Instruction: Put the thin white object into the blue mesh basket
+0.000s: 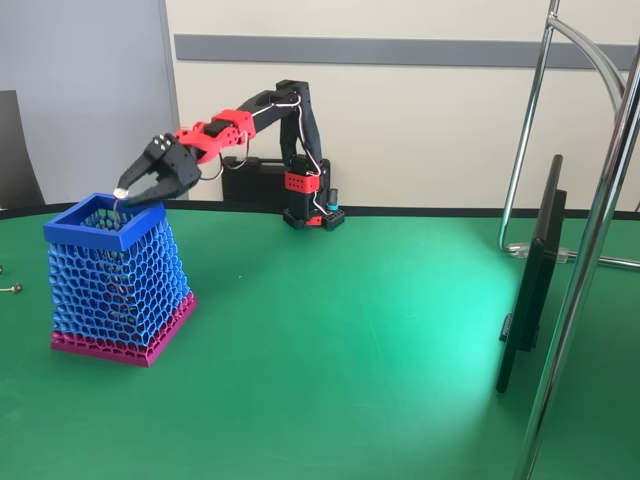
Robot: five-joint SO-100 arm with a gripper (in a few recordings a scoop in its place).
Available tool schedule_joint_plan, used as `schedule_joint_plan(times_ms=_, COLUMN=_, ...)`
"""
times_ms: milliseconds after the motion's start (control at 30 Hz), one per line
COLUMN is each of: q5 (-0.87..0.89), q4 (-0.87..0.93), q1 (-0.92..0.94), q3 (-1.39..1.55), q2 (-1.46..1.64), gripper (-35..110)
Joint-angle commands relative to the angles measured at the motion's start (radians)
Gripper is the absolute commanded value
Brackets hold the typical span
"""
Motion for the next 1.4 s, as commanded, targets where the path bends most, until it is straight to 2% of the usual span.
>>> schedule_joint_plan(times_ms=0, q5=-0.015, q4=-0.018, q1=0.006, q3=0.054, q2=0.097, gripper=18)
schedule_joint_plan(times_ms=233, q5=-0.067, q4=0.075, q1=-0.025, q3=0.207, q2=0.291, gripper=22)
schedule_joint_plan(times_ms=533, q5=-0.13, q4=0.092, q1=-0.077, q3=0.42, q2=0.571, gripper=22)
schedule_joint_plan(times_ms=1000, q5=-0.555, q4=0.077, q1=-0.39, q3=0.992, q2=1.123, gripper=21)
schedule_joint_plan(times_ms=1367, q5=-0.864, q4=-0.02, q1=-0.548, q3=1.365, q2=1.267, gripper=20)
